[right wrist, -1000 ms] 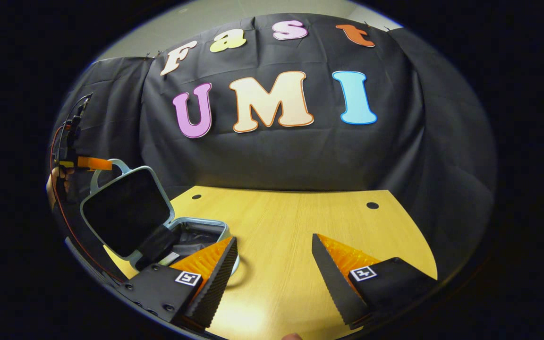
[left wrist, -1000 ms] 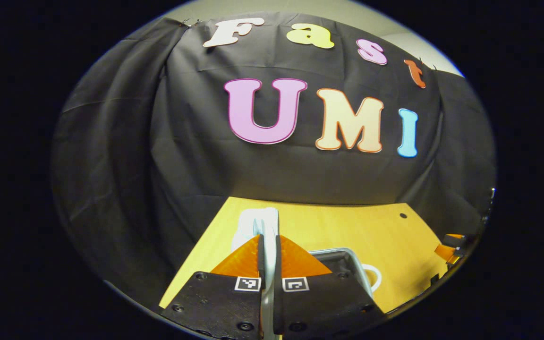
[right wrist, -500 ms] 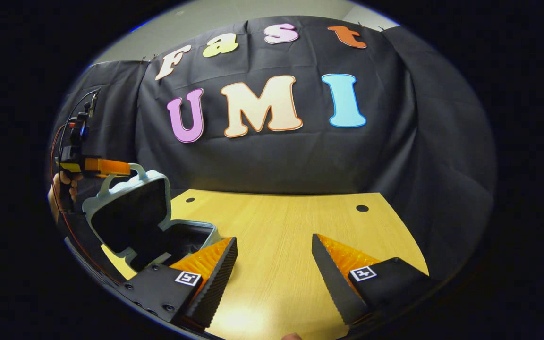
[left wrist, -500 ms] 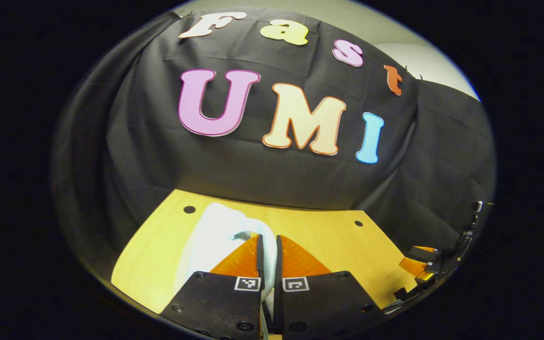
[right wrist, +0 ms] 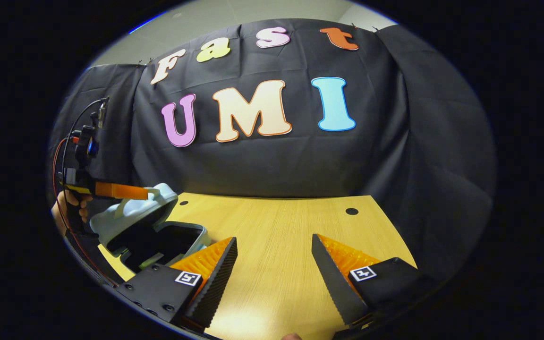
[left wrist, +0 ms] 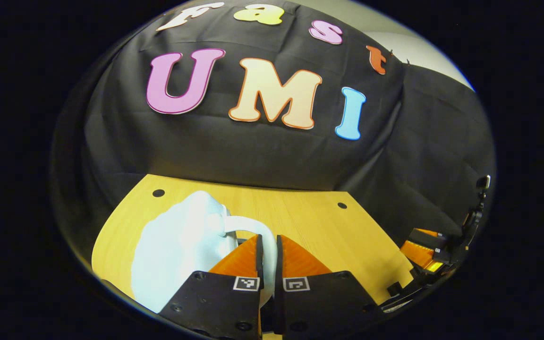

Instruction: First open the suitcase, pack the skin care products into it, and then close the suitcase.

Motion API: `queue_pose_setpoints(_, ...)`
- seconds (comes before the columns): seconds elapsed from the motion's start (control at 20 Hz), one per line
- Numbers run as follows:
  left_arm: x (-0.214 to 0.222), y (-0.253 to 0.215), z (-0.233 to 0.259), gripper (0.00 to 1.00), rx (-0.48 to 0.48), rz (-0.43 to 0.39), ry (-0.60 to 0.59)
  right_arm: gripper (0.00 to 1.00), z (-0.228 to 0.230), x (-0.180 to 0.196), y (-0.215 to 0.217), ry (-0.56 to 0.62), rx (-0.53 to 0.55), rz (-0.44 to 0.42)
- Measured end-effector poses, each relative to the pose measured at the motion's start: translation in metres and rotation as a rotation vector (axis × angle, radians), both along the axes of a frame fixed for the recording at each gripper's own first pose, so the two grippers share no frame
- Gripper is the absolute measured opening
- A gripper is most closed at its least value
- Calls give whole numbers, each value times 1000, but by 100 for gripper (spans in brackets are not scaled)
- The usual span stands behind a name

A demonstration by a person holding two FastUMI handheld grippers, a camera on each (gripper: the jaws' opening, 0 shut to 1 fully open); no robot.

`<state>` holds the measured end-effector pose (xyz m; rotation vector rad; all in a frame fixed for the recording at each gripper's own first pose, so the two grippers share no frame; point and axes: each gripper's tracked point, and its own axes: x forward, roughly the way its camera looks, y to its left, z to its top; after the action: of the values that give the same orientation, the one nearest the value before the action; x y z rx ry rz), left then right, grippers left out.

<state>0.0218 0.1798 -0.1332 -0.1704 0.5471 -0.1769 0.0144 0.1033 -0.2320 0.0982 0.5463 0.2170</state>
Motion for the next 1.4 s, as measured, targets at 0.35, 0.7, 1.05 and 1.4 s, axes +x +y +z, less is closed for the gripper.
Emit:
queue_pose_setpoints(0.35,1,-43,-46,9,35,11,92,98,-3,4,-38,-16,-6,-7)
queue_pose_setpoints(0.7,15,-68,12,84,124,139,-107,98,26,26,-67,-109,41,5)
queue_pose_setpoints(1.05,-5,-88,98,95,179,245,-371,97,129,49,-49,-381,87,-45)
queue_pose_setpoints(1.4,-2,-81,148,95,265,153,-481,97,175,42,-39,-444,80,-128)
